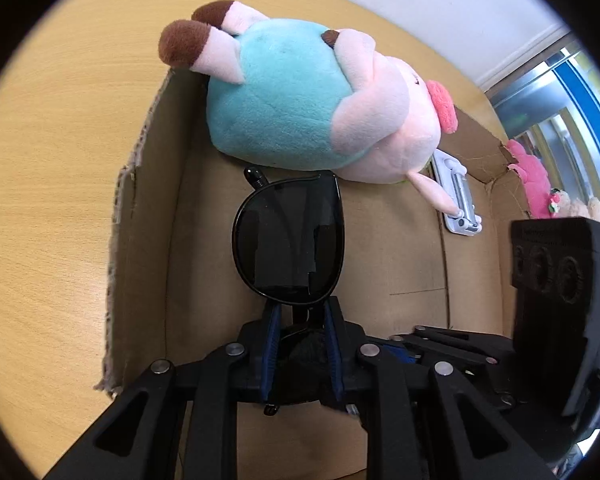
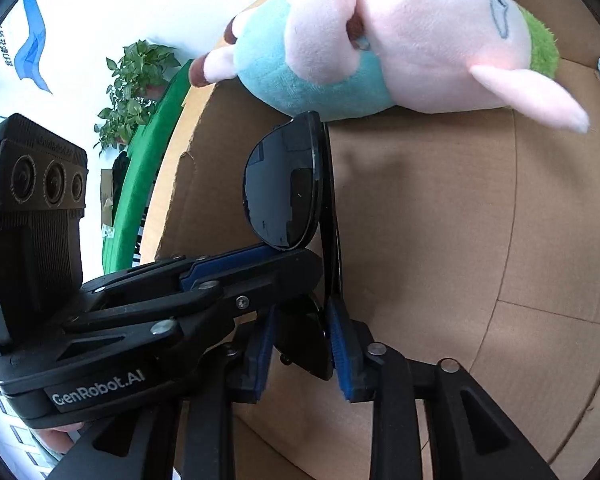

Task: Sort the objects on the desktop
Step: 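Lower the sunglasses into the box and open both grippers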

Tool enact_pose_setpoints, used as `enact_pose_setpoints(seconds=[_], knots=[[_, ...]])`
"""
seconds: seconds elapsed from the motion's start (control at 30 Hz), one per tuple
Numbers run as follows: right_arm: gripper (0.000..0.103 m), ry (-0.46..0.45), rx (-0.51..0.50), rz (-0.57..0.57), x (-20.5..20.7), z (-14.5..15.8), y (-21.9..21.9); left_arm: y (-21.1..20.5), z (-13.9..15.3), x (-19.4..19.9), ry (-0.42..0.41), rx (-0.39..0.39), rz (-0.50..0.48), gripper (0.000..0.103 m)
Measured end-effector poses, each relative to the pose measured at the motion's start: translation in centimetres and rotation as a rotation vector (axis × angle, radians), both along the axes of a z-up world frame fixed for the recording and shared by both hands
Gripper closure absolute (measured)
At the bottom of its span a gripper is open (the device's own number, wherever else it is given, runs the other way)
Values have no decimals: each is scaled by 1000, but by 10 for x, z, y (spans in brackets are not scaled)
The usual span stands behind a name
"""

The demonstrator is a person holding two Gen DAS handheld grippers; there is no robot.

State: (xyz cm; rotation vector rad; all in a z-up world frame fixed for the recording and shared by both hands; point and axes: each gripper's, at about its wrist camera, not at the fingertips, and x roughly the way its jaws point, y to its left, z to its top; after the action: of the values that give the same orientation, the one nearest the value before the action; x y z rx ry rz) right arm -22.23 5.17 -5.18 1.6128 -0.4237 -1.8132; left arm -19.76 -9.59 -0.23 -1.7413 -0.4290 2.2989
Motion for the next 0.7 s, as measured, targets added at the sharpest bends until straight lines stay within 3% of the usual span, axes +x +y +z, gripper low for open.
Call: enact_pose_setpoints(seconds=[0.1,0.2,0.3,0.33,0.47,0.6,0.7], knots=[[43,32,-4,-3,6,11,6,-1,11,3,36,-21,10,82],[27,105,-24,-25,17,35,22,-6,33,12,109,-36,33,82],[21,215,14,-38,34,62,37,-9,61,31,216,-77,46,80],[20,288,43,-48,46,78,46,-9,73,43,268,-92,50,76],[0,552,193,-97,94,122,62,1,114,89,480,-174,68,51],[0,746,350,-168,144,145,71,33,142,149,713,-251,58,28],[0,803,396,-215,164,150,77,56,148,184,806,-272,31,24]])
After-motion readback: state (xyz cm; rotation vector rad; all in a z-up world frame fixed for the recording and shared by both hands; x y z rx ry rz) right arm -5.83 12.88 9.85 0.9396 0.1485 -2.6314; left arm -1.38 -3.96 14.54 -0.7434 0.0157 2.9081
